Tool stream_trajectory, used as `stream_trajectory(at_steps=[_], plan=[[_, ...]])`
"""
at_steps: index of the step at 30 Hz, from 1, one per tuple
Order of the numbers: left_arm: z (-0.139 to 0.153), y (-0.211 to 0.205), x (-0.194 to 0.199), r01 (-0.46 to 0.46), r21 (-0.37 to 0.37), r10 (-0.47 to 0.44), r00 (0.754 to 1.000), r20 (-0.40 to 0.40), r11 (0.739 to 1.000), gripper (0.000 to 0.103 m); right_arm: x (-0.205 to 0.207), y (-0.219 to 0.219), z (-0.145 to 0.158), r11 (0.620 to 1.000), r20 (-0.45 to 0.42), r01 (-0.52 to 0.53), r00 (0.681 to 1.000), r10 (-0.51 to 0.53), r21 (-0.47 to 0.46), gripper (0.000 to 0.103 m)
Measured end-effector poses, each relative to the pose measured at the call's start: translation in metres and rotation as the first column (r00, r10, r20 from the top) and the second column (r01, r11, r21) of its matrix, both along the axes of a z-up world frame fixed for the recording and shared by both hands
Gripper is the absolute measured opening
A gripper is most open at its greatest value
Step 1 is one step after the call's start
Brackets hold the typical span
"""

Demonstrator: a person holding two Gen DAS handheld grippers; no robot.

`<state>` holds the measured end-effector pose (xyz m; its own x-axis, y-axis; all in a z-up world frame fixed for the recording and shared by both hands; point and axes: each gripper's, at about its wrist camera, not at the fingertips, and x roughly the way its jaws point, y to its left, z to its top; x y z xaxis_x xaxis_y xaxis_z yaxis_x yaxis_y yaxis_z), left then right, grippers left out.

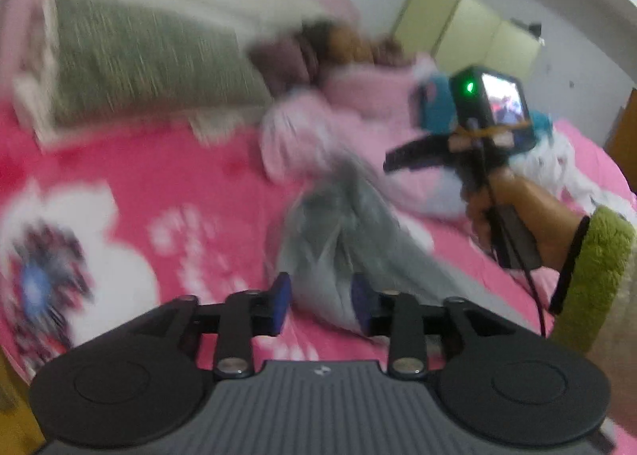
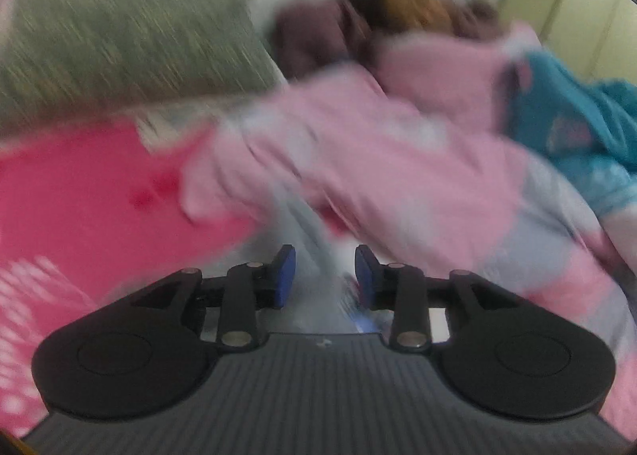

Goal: Fold clothes

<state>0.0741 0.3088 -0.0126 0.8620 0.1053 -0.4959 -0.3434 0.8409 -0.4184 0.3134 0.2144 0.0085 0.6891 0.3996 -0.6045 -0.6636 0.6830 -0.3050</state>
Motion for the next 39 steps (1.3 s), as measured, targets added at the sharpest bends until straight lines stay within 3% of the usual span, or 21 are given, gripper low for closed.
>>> stream_trajectory(at_steps=[2,5,8,10,12,13,16,21,24,28,30,31,32,34,39], plan=[[-0.016,-0.008,0.006,0.037,-0.031,-0.037,0.999,-0.016,0.999,0.053,-0.002,-0.03,0.0,0.999,-0.005,0.016,1.0,-0.016,0.045,0.052],[-0.032,-0.015,0.016,0.065,-0.047,-0.066,0.997,-0.031,0.997,0.07,-0.004,-0.079,0.018,0.991,0.002,0.036,0.999,-0.037,0.132,0.066],[-0.042,-0.012,0.039,0.07,-0.085,-0.073,0.997,-0.036,0.994,0.077,0.0,-0.117,0.024,0.981,-0.036,0.023,0.999,-0.016,0.194,0.078],[-0.054,-0.007,0.056,0.039,-0.113,-0.045,0.998,-0.046,0.993,0.077,-0.009,-0.138,0.017,0.979,-0.069,0.012,0.998,0.002,0.204,0.08],[-0.061,0.0,0.069,-0.004,-0.14,-0.003,0.999,-0.047,0.99,0.073,-0.018,-0.154,0.004,0.98,-0.108,0.007,0.994,0.015,0.199,0.081],[-0.063,0.003,0.072,-0.021,-0.151,0.015,0.999,-0.045,0.988,0.062,-0.024,-0.161,-0.002,0.981,-0.127,0.009,0.992,0.016,0.195,0.082],[-0.067,0.012,0.078,-0.045,-0.144,0.038,0.998,-0.051,0.989,0.017,-0.038,-0.18,-0.023,0.984,-0.156,0.031,0.988,-0.003,0.178,0.083],[-0.031,0.031,0.046,-0.045,-0.127,0.05,0.998,0.038,0.991,0.014,-0.046,-0.198,-0.044,0.985,-0.184,0.059,0.983,-0.029,0.164,0.083],[-0.008,0.055,0.017,-0.132,-0.124,0.143,0.986,0.09,0.984,0.014,-0.041,-0.19,-0.046,0.984,-0.193,0.031,0.981,0.003,0.173,0.083],[-0.018,0.085,-0.004,-0.23,-0.162,0.241,0.969,0.05,0.96,0.014,-0.04,-0.171,-0.06,0.982,-0.251,-0.042,0.964,0.088,0.185,0.083],[-0.032,0.091,-0.006,-0.26,-0.171,0.265,0.964,0.004,0.95,0.014,-0.044,-0.16,-0.072,0.988,-0.241,-0.067,0.966,0.098,0.136,0.08],[-0.038,0.09,-0.005,-0.267,-0.162,0.268,0.963,-0.015,0.95,0.014,-0.046,-0.154,-0.078,0.991,-0.23,-0.076,0.968,0.099,0.105,0.065],[-0.044,0.089,-0.005,-0.275,-0.151,0.273,0.961,-0.03,0.95,0.015,-0.046,-0.151,-0.082,0.994,-0.219,-0.073,0.972,0.089,0.078,0.037],[-0.052,0.088,-0.006,-0.283,-0.146,0.28,0.959,-0.043,0.948,0.015,-0.044,-0.15,-0.082,0.997,-0.186,-0.045,0.981,0.055,0.06,0.008],[-0.067,0.093,-0.009,-0.295,-0.166,0.29,0.956,-0.054,0.941,0.015,-0.02,-0.161,-0.039,0.991,-0.021,0.02,1.0,-0.017,0.133,0.004]])
